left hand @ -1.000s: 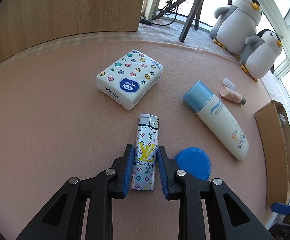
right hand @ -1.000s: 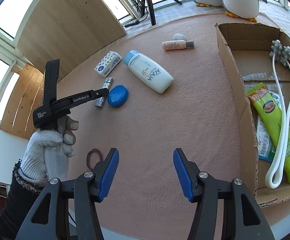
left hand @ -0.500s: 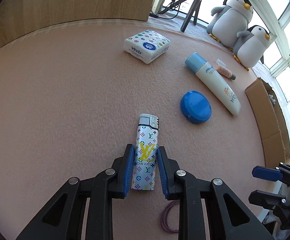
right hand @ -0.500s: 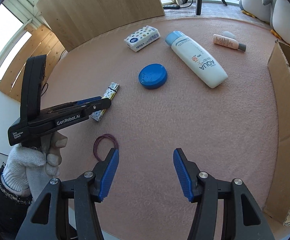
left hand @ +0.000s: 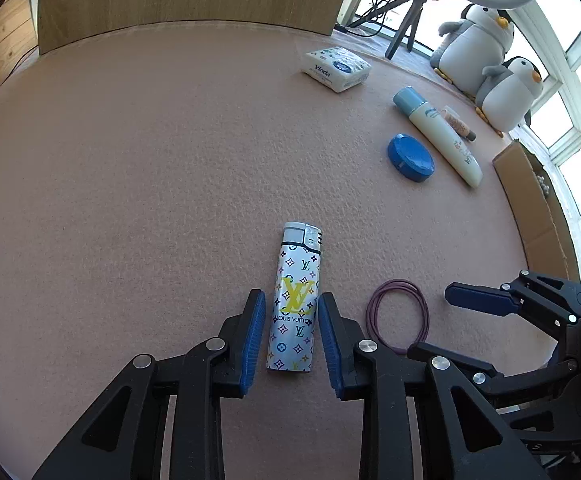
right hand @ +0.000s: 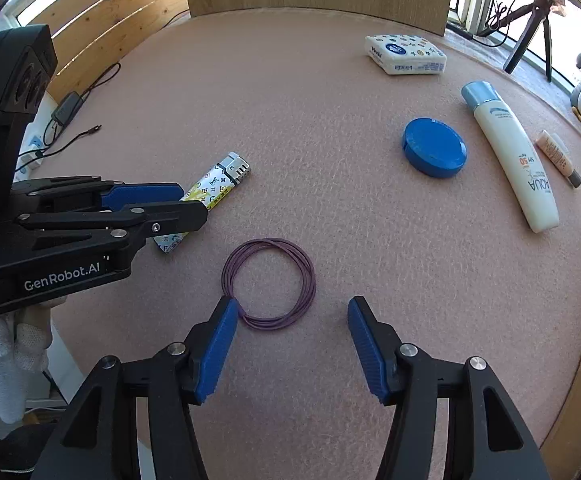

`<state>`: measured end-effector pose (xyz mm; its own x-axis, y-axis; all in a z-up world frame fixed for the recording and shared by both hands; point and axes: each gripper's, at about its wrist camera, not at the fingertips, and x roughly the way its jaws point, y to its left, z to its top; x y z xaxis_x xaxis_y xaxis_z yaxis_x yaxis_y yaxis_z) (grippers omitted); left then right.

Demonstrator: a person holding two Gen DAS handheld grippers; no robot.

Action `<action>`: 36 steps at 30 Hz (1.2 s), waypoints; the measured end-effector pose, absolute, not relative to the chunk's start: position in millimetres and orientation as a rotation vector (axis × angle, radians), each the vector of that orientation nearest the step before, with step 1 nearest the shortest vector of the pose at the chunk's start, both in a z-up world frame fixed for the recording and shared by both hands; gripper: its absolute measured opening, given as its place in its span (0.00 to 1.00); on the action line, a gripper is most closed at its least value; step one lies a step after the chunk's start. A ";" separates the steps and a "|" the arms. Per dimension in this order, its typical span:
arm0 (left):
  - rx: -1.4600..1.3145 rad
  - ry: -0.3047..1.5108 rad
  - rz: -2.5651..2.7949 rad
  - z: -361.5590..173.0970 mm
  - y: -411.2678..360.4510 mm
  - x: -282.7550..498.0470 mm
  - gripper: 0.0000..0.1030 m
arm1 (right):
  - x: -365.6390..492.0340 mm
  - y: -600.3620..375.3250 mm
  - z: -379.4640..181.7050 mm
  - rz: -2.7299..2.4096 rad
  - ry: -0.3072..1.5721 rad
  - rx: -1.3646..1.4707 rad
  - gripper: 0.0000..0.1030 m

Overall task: Organize objects
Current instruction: 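Lift the lighter with the left gripper while the right gripper grasps the purple rubber band, then carry the lighter and rubber band into the box and open both grippers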

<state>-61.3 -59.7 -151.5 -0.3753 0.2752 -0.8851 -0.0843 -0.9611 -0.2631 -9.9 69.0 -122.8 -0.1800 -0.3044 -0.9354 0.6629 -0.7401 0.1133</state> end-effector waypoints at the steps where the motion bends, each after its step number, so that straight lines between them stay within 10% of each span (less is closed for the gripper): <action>1: -1.614 -0.256 2.428 -151.1 -62.4 -59.4 0.33 | -8.8 64.6 -124.5 -1.971 0.450 1.447 0.55; 9: -1.618 -0.261 2.436 -150.2 -68.6 -56.1 0.44 | -4.0 48.3 -126.6 -1.977 0.594 1.385 0.60; 16: -1.612 -0.205 2.428 -149.8 -55.4 -58.9 0.48 | -9.9 58.7 -120.9 -2.003 0.579 1.391 0.18; 21: -1.601 -0.142 2.434 -150.0 -45.4 -62.7 0.43 | -16.4 59.0 -122.3 -2.015 0.523 1.411 0.07; 25: -1.589 -0.092 2.451 -150.7 -40.2 -66.5 0.24 | -23.1 69.4 -122.6 -2.015 0.442 1.443 0.05; 36: -1.564 -0.258 2.369 -141.2 -25.6 -64.1 0.24 | -34.8 116.5 -100.9 -2.068 0.217 1.465 0.05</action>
<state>-64.1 -25.6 -141.2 -0.3683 0.3356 -0.8670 -0.1411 -0.9420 -0.3047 -34.8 116.5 -100.9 -0.2206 -0.3677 -0.9034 0.5473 -0.8133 0.1974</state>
